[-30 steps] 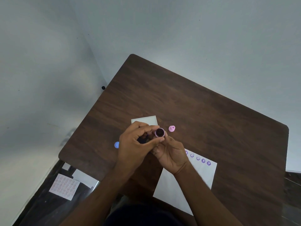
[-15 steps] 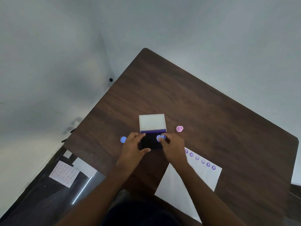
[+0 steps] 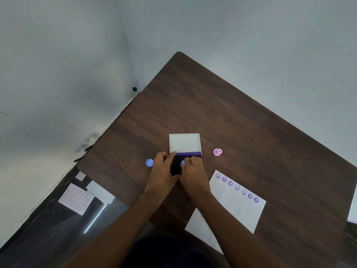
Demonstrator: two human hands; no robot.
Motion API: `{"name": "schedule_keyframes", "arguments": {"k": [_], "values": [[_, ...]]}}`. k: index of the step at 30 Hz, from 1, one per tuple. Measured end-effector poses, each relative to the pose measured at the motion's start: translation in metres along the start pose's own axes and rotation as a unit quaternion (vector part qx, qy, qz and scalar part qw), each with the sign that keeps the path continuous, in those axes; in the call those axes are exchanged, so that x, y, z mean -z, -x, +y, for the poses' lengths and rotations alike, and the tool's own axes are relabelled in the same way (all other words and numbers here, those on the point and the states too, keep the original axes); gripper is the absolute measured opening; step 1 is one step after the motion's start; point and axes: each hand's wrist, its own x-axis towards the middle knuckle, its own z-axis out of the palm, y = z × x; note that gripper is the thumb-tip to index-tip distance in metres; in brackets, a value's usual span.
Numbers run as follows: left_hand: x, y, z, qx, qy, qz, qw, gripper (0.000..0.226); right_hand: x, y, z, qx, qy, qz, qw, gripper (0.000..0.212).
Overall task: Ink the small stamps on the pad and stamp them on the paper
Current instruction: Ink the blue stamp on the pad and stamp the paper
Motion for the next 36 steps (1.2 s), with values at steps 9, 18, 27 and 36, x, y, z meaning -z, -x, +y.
{"name": "schedule_keyframes", "arguments": {"k": [9,18,27,36], "values": [[0.0,-0.002,-0.005,0.019,0.007,-0.016,1.0,0.078,-0.007,-0.003,-0.002,-0.006,0.011,0.002,1.0,0.042],[-0.007,0.0,-0.009,0.023,0.016,-0.007,1.0,0.078,-0.012,-0.002,-0.001,-0.011,-0.005,0.0,1.0,0.044],[-0.005,-0.003,-0.011,0.023,0.019,-0.005,1.0,0.079,-0.012,-0.004,-0.004,-0.012,-0.01,0.016,1.0,0.042],[-0.004,-0.003,-0.01,0.016,0.028,-0.001,0.999,0.079,-0.011,-0.004,-0.004,-0.013,-0.01,0.01,1.0,0.045]]}}
